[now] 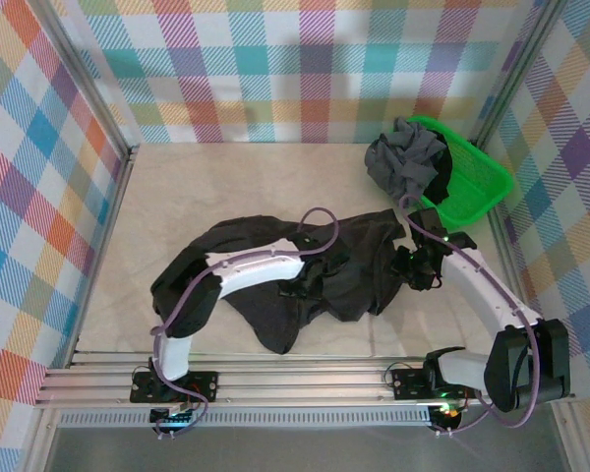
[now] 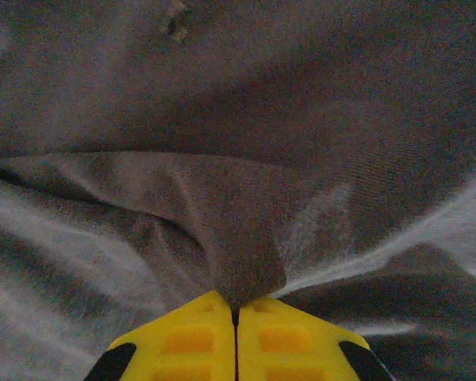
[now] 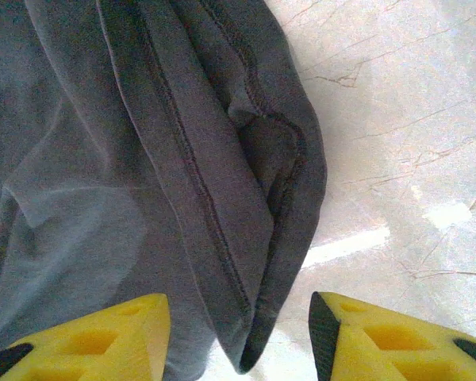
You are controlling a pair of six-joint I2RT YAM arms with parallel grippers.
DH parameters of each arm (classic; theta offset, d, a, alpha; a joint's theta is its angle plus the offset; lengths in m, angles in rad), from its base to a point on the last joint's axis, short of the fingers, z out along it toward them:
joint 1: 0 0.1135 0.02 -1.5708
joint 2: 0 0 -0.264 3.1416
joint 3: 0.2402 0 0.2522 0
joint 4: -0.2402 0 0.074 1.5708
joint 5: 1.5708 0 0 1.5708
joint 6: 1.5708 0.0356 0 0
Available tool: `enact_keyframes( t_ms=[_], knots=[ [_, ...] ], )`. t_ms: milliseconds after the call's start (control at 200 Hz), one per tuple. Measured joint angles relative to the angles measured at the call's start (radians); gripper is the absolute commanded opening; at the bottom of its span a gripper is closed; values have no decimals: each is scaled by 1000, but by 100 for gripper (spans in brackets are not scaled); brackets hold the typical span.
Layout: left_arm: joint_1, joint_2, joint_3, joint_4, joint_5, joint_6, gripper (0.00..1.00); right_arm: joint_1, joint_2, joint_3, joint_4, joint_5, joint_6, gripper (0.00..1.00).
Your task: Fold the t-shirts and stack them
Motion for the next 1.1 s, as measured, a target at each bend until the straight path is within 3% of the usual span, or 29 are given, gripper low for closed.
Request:
enact_keyframes(
  t_ms=[105, 235, 510, 635, 1100],
  knots=[
    [17, -66, -33, 11, -2, -2, 14, 4, 28, 0, 5, -11, -11, 50],
    [40, -78, -83, 40, 17, -9, 27, 17, 87, 0, 18, -23, -22, 50],
    [48, -53, -134, 99, 79, -15, 30, 30, 97, 0, 25, -30, -23, 50],
    [48, -49, -139, 117, 88, -21, 42, 30, 86, 0, 24, -30, -26, 50],
    [55, -84, -169, 116, 61, -30, 35, 30, 55, -2, 23, -27, -30, 50]
  ],
)
